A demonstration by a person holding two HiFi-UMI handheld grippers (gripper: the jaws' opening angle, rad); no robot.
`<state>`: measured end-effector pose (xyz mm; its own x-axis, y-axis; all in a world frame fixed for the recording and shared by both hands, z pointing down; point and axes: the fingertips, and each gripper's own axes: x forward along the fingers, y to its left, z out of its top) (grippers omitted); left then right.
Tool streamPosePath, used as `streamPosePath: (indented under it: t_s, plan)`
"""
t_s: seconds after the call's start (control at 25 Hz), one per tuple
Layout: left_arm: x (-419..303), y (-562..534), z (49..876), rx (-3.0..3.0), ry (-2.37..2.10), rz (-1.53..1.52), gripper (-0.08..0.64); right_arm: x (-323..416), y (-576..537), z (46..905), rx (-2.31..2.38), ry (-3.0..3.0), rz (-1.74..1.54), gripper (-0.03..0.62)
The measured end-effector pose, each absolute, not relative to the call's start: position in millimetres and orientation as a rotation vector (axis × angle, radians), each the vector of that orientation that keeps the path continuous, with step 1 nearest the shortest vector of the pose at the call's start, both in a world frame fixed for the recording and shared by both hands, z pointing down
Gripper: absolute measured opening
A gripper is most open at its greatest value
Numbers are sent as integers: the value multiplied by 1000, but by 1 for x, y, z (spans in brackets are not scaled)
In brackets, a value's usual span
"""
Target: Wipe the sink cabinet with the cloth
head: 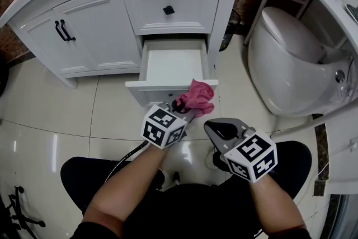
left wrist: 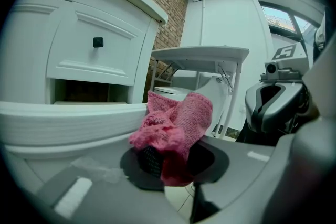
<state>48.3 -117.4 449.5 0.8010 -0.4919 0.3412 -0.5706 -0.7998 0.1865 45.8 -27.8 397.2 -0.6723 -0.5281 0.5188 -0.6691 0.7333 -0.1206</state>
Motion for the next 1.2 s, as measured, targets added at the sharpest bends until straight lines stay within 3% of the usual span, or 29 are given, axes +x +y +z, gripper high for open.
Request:
streamPosePath:
  t_s: [1.2]
  plan:
    - [-91, -131, 462, 2507, -1192, 339, 90, 14, -27, 393, 847, -2483, 388, 8]
